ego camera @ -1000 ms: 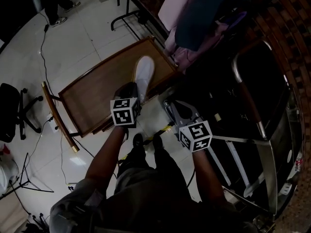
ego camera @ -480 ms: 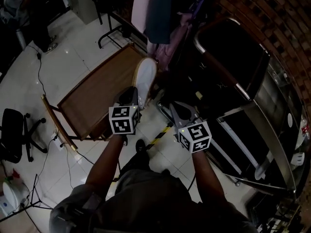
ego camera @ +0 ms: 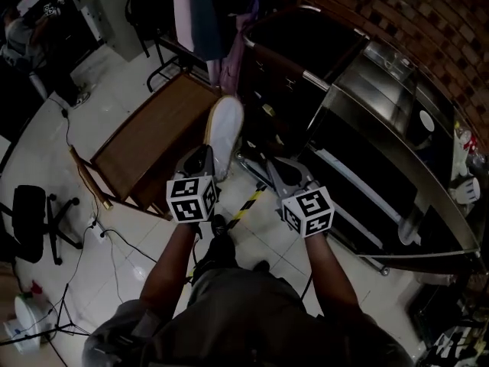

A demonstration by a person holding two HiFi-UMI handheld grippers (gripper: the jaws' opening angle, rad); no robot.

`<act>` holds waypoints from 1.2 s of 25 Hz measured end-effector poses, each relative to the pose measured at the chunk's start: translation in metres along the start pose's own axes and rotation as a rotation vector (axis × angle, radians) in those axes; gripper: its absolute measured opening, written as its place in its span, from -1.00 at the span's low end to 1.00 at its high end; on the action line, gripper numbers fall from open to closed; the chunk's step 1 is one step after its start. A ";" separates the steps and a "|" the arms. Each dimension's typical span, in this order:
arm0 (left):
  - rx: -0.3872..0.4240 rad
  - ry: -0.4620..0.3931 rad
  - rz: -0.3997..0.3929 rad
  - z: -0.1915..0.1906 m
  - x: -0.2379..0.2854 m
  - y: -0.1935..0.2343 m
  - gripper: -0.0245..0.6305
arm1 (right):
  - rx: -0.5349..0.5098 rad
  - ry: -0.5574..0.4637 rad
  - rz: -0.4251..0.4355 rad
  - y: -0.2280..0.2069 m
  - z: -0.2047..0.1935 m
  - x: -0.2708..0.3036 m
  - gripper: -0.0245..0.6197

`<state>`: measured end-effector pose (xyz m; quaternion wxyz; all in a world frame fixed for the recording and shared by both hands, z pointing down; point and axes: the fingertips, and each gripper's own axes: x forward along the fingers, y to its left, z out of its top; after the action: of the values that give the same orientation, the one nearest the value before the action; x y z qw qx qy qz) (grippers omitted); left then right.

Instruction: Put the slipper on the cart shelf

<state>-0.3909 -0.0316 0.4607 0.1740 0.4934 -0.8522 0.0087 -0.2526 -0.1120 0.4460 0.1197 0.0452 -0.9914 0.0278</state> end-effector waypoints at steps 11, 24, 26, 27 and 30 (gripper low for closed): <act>0.008 -0.006 -0.169 -0.029 -0.066 -0.134 -0.83 | 0.013 -0.034 -0.098 -0.007 -0.018 -0.119 -0.92; 0.082 0.053 -0.488 -0.046 -0.030 -0.317 -0.83 | 0.106 -0.065 -0.448 -0.093 -0.049 -0.273 -0.92; 0.081 0.063 -0.531 -0.053 -0.021 -0.347 -0.83 | 0.118 -0.056 -0.507 -0.107 -0.058 -0.299 -0.92; 0.081 0.070 -0.552 -0.057 -0.016 -0.362 -0.83 | 0.126 -0.051 -0.537 -0.113 -0.063 -0.312 -0.92; 0.084 0.091 -0.607 -0.067 -0.003 -0.404 -0.83 | 0.145 -0.034 -0.616 -0.129 -0.073 -0.344 -0.92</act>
<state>-0.0294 -0.2232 0.4596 0.1859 0.7312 -0.6561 0.0138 0.1096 -0.2069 0.4405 0.1021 0.3521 -0.9284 0.0603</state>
